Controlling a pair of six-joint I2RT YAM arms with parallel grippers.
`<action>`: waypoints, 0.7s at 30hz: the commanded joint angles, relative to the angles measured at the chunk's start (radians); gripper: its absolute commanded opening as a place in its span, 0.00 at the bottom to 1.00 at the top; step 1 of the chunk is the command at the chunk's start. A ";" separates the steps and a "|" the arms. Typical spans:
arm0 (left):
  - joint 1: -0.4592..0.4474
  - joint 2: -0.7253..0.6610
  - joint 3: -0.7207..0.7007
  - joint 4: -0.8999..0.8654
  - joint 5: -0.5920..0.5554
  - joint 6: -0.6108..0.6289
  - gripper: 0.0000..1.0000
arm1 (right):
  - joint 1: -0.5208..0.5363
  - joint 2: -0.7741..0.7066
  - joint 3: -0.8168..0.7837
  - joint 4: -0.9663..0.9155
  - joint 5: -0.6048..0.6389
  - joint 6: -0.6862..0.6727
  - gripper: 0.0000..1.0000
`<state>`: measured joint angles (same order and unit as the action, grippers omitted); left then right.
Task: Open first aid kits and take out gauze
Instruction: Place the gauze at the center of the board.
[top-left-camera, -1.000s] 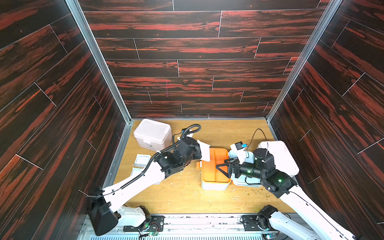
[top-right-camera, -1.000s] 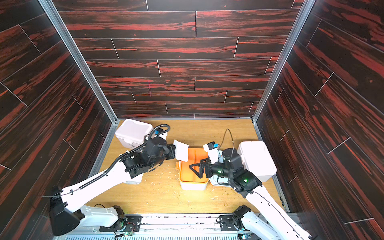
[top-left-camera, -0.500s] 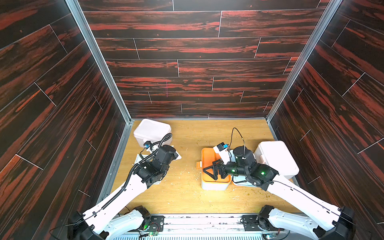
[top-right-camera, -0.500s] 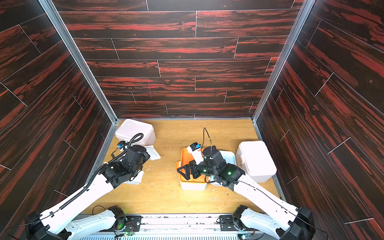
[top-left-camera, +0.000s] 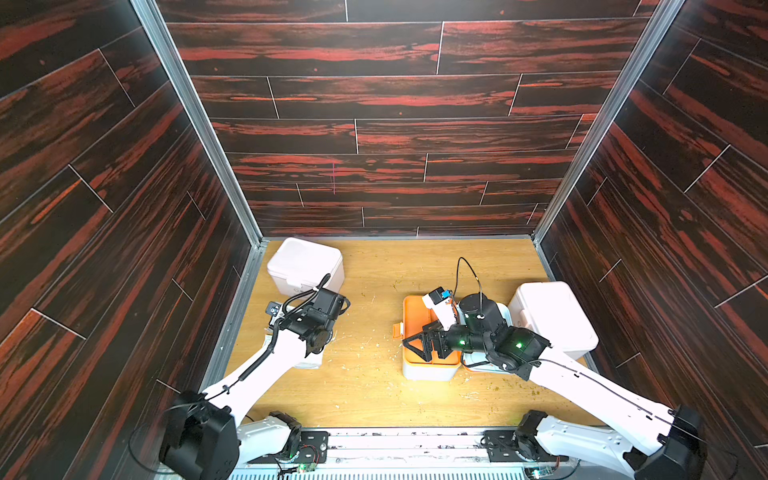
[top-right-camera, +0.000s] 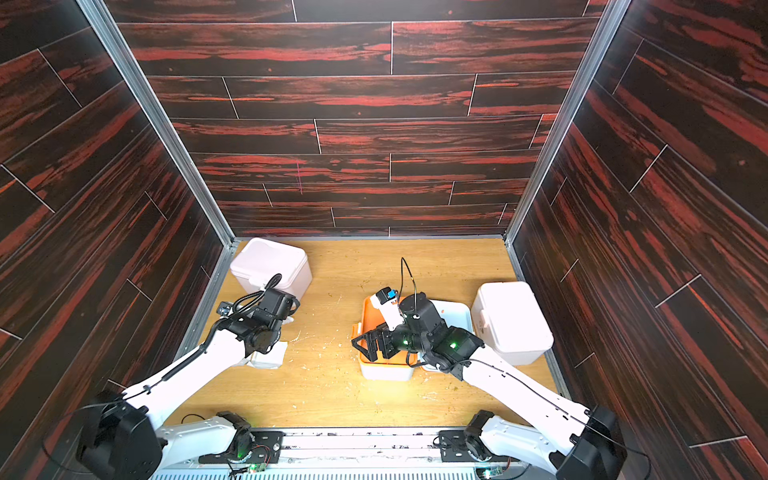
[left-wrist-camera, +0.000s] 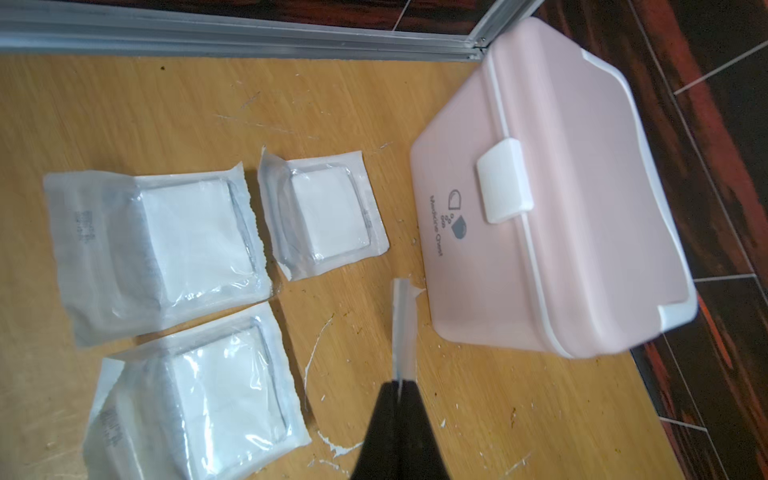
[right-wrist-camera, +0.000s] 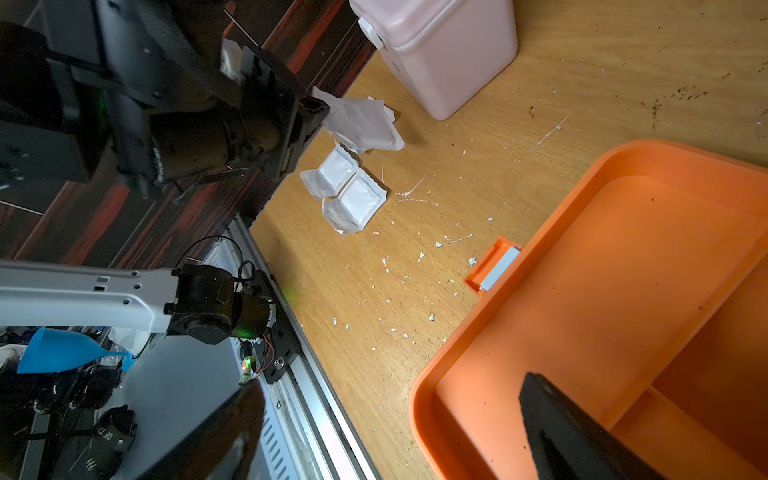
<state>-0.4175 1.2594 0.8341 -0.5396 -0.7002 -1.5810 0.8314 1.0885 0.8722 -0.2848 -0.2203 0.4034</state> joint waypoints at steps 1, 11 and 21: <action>0.024 0.052 0.008 0.015 -0.039 -0.112 0.00 | 0.006 0.007 0.030 -0.015 0.018 -0.001 0.99; 0.089 0.214 -0.004 0.100 0.013 -0.175 0.00 | 0.008 -0.013 0.013 -0.022 0.027 0.004 0.99; 0.113 0.289 -0.013 0.129 0.053 -0.192 0.00 | 0.008 -0.019 0.006 -0.028 0.027 0.005 0.99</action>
<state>-0.3138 1.5398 0.8337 -0.4053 -0.6388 -1.7378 0.8341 1.0878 0.8726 -0.2932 -0.1978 0.4072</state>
